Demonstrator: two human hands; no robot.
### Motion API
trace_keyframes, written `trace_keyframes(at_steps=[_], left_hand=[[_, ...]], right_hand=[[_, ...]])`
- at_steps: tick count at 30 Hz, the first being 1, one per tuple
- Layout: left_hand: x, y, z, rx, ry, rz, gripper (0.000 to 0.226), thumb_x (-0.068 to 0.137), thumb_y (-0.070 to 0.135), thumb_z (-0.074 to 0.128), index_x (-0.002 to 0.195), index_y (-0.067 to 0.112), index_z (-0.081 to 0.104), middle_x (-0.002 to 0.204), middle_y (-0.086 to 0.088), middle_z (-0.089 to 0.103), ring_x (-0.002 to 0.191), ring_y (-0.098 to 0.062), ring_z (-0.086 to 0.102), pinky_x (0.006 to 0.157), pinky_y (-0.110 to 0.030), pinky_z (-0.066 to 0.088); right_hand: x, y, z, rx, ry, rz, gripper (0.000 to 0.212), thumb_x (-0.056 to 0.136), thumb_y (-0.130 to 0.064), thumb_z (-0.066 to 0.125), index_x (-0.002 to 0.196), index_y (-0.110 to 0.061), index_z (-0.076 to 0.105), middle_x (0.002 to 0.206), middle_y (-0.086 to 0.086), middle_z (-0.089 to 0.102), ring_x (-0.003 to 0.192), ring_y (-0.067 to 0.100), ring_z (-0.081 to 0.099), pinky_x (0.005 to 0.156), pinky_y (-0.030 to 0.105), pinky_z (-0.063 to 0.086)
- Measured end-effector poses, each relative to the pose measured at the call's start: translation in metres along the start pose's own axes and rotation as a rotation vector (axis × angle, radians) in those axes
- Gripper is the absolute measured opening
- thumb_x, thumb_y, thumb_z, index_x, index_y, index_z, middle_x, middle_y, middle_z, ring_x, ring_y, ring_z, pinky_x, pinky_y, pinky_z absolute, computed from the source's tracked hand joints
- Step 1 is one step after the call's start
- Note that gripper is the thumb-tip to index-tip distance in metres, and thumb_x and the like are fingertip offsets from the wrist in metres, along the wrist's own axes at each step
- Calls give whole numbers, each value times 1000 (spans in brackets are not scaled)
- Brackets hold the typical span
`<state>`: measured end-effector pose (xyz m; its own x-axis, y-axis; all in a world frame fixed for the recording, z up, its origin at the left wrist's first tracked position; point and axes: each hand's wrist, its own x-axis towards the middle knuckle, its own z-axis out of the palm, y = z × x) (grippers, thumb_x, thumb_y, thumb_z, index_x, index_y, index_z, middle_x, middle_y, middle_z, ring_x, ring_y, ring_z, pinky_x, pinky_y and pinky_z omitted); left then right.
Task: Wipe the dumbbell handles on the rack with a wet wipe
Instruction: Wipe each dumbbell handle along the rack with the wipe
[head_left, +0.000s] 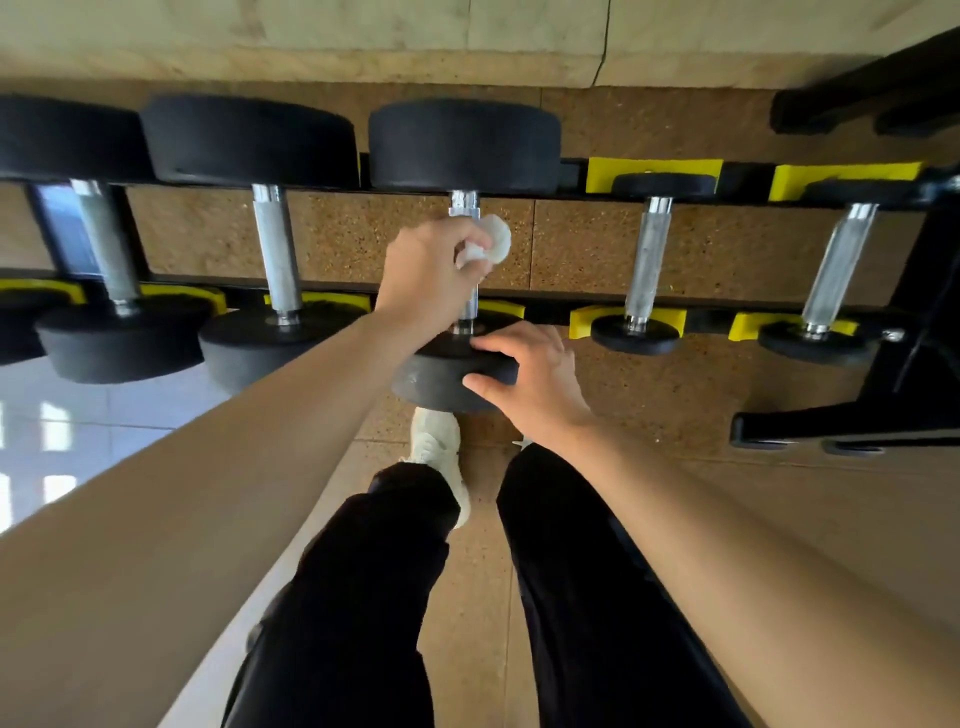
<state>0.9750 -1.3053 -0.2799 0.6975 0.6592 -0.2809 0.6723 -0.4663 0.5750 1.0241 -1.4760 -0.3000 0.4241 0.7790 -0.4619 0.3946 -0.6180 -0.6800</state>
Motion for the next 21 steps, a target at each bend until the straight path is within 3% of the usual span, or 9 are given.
trace_keyframes(at_steps=[2,5,9,13,17,19,21], left_hand=[[13,4,7,102,51,67,21,89,22,72,111,20,74,104,-2,70,90,-19,61,77,-28,43],[15,-7,18,268,-17,89,25,93,18,67,117,17,73,120,-11,63,109,-32,58,86,-40,49],[-6,-20,29,353,-175,113,23,98,23,60,115,16,74,114,-12,58,106,-32,57,84,-41,48],[-16,-28,22,302,-334,-6,20,94,29,62,103,18,77,107,-6,67,96,-29,65,76,-37,49],[-12,-26,3,144,-109,3,20,95,26,63,107,17,76,95,5,64,83,-14,60,71,-24,39],[-3,-22,-1,61,4,-78,17,95,24,64,108,21,75,105,3,70,90,-12,63,76,-25,47],[5,-22,3,-5,7,-252,13,94,25,64,103,23,73,107,3,69,97,-14,65,82,-30,54]], right_hand=[[0,4,-1,3,0,-20,43,84,-43,74,125,-32,68,123,-11,62,117,19,47,97,42,37],[1,9,1,28,20,-33,42,84,-42,75,124,-31,69,123,-11,63,116,19,48,96,44,39],[1,10,5,53,65,-32,41,81,-42,74,120,-30,70,121,-9,65,115,21,50,96,45,41],[-4,6,9,58,86,-9,42,81,-41,73,120,-27,70,121,-7,66,114,22,52,98,45,43],[-9,0,12,59,110,16,40,83,-35,75,122,-25,70,121,-5,66,114,22,52,98,38,42],[-10,-3,14,75,130,22,39,82,-32,76,120,-23,71,120,-4,67,113,22,53,97,34,41],[-10,-4,15,84,147,30,39,81,-30,77,119,-22,72,118,-4,68,112,22,54,98,34,41]])
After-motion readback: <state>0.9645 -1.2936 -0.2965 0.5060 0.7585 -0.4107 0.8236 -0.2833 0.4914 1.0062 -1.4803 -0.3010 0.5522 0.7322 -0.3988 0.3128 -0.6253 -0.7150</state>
